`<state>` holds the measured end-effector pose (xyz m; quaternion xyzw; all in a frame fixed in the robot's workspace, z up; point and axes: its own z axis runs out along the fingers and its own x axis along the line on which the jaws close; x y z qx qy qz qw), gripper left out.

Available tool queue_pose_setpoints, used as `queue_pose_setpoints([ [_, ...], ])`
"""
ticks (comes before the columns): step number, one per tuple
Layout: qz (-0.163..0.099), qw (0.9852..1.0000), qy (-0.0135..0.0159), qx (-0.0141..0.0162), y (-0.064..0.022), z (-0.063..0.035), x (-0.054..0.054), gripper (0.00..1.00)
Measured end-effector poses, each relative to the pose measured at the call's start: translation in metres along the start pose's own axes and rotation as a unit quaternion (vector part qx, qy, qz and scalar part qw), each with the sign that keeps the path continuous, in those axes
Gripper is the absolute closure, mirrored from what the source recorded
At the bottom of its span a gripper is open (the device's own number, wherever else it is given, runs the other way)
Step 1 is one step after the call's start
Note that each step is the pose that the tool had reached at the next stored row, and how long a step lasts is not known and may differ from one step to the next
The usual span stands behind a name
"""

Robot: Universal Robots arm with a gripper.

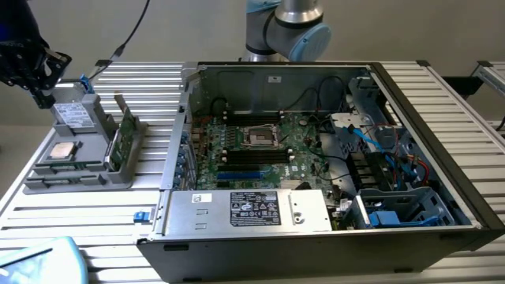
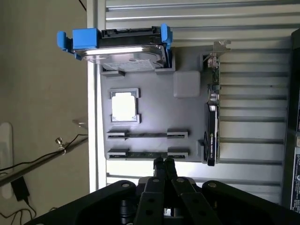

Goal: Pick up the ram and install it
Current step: 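Reach for the ram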

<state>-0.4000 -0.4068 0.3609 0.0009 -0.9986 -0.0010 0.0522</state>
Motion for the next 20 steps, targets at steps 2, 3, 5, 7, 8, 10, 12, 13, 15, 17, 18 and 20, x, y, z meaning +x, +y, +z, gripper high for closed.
queue_pose_setpoints([
  [2, -0.002, 1.0000, 0.0000, 0.0002, -0.0020, 0.0007, 0.001, 0.89],
  [3, -0.003, 1.0000, 0.0001, 0.0003, -0.0033, 0.0010, 0.001, 0.89],
  [5, -0.006, 1.0000, 0.0001, 0.0006, -0.0061, 0.0015, 0.002, 0.89],
  [7, -0.008, 1.0000, 0.0001, 0.0009, -0.0087, 0.0021, 0.003, 0.89],
  [8, -0.010, 1.0000, 0.0001, 0.0010, -0.0100, 0.0024, 0.003, 0.89],
  [10, -0.013, 0.9999, 0.0001, 0.0014, -0.0122, 0.0030, 0.003, 0.89],
  [12, -0.019, 0.9998, 0.0001, 0.0020, -0.0139, 0.0037, 0.003, 0.89],
  [13, -0.022, 0.9997, 0.0000, 0.0023, -0.0144, 0.0043, 0.003, 0.89],
  [15, -0.031, 0.9995, 0.0000, 0.0032, -0.0154, 0.0052, 0.003, 0.89],
  [17, -0.039, 0.9992, 0.0003, 0.0041, -0.0157, 0.0055, 0.004, 0.89],
  [18, -0.040, 0.9992, 0.0002, 0.0042, -0.0157, 0.0055, 0.004, 0.89],
  [20, -0.040, 0.9992, 0.0002, 0.0042, -0.0157, 0.0056, 0.004, 0.89],
])
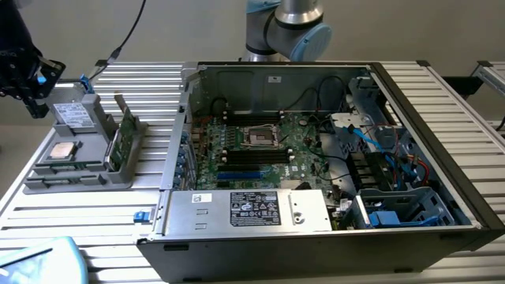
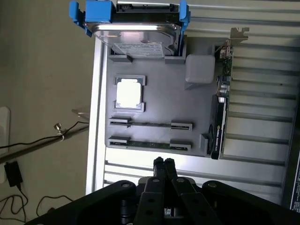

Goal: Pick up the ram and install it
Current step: 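Pick up the ram and move it above insertion slot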

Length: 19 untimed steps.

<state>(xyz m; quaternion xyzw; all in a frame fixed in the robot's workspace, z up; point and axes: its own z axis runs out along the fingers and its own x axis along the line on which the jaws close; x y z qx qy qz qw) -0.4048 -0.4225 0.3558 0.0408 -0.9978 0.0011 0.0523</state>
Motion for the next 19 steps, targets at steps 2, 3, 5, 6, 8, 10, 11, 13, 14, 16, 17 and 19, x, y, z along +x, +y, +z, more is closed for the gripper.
queue_pose_setpoints([
  [2, 0.000, 1.0000, 0.0000, 0.0000, 0.0000, 0.0000, 0.0000, 0.89],
  [3, 0.000, 1.0000, 0.0000, 0.0000, 0.0000, 0.0000, 0.0000, 0.89],
  [5, 0.000, 1.0000, 0.0000, 0.0000, 0.0000, 0.0000, 0.0000, 0.89],
  [6, 0.000, 1.0000, 0.0000, 0.0000, 0.0000, 0.0000, 0.0000, 0.89],
  [8, 0.000, 1.0000, 0.0000, 0.0000, 0.0000, 0.0000, 0.0000, 0.89],
  [10, 0.000, 1.0000, 0.0000, 0.0000, 0.0000, 0.0000, 0.0000, 0.89],
  [11, 0.000, 1.0000, 0.0000, 0.0000, 0.0000, 0.0000, 0.0000, 0.89],
  [13, -0.003, 1.0000, -0.0004, 0.0003, 0.0001, 0.0002, 0.0004, 0.89],
  [14, -0.009, 1.0000, -0.0003, 0.0009, 0.0001, 0.0001, 0.0007, 0.89],
  [16, -0.026, 0.9997, -0.0003, 0.0027, 0.0000, 0.0001, 0.0009, 0.89],
  [17, -0.034, 0.9994, -0.0003, 0.0036, 0.0000, 0.0002, 0.0009, 0.89],
  [19, -0.053, 0.9986, -0.0002, 0.0055, 0.0000, 0.0004, 0.0009, 0.89],
])
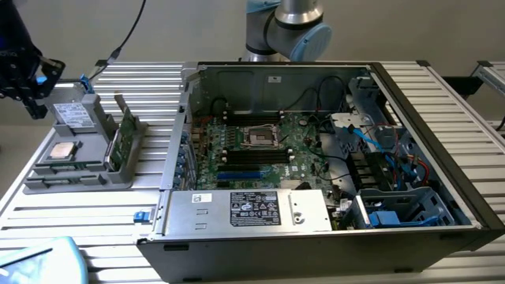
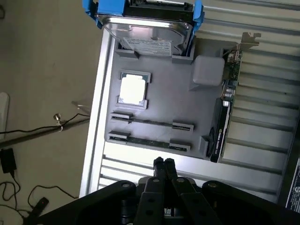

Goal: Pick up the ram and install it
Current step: 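Pick up the ram and move it above insertion slot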

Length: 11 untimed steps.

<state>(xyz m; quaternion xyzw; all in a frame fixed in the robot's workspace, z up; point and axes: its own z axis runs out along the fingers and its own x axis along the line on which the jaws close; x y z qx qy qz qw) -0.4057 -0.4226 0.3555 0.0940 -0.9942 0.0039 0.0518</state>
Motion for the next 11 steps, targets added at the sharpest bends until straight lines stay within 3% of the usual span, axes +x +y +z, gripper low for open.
queue_pose_setpoints([
  [5, -0.045, 0.9990, 0.0001, 0.0047, 0.0000, 0.0009, -0.0001, 0.89],
  [11, -0.099, 0.9951, 0.0000, 0.0098, 0.0000, 0.0038, -0.0005, 0.89],
])
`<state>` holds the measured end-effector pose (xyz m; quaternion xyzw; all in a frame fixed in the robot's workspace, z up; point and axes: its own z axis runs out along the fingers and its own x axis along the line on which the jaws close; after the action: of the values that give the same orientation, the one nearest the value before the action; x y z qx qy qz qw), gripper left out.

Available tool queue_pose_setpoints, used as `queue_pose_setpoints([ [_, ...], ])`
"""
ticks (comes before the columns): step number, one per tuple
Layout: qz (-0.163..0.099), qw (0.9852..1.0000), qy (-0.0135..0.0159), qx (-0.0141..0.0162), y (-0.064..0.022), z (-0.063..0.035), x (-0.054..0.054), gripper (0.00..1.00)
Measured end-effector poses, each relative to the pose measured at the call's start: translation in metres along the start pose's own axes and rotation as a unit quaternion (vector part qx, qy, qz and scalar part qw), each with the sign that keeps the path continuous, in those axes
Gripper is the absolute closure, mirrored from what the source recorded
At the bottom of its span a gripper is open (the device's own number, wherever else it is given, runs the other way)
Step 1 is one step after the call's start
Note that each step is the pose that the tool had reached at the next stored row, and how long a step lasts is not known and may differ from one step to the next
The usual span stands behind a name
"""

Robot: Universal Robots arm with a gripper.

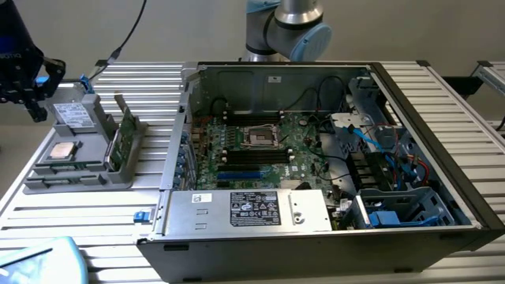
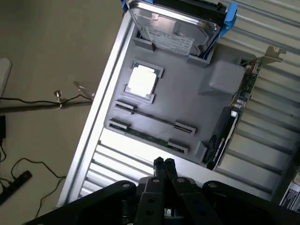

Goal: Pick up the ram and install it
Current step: 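Pick up the ram and move it above insertion slot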

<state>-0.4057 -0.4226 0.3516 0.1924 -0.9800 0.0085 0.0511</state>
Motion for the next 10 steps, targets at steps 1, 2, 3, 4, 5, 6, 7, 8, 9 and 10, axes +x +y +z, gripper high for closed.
queue_pose_setpoints([
  [1, -0.009, 1.0000, -0.0001, 0.0007, 0.0000, 0.0005, 0.0000, 0.89],
  [2, -0.018, 0.9998, -0.0001, 0.0014, 0.0000, 0.0010, -0.0001, 0.89],
  [3, -0.027, 0.9996, -0.0002, 0.0020, 0.0000, 0.0015, -0.0002, 0.89],
  [4, -0.037, 0.9993, -0.0004, 0.0026, 0.0000, 0.0021, -0.0002, 0.89],
  [5, -0.045, 0.9990, -0.0005, 0.0031, 0.0000, 0.0025, -0.0002, 0.89],
  [6, -0.055, 0.9985, -0.0007, 0.0035, 0.0000, 0.0031, -0.0003, 0.89],
  [7, -0.064, 0.9979, -0.0009, 0.0039, 0.0000, 0.0036, -0.0004, 0.89],
  [8, -0.073, 0.9974, -0.0011, 0.0043, 0.0000, 0.0041, -0.0004, 0.89],
  [9, -0.082, 0.9967, -0.0013, 0.0047, 0.0000, 0.0046, -0.0005, 0.89],
  [10, -0.091, 0.9958, -0.0016, 0.0051, 0.0000, 0.0052, -0.0005, 0.89],
])
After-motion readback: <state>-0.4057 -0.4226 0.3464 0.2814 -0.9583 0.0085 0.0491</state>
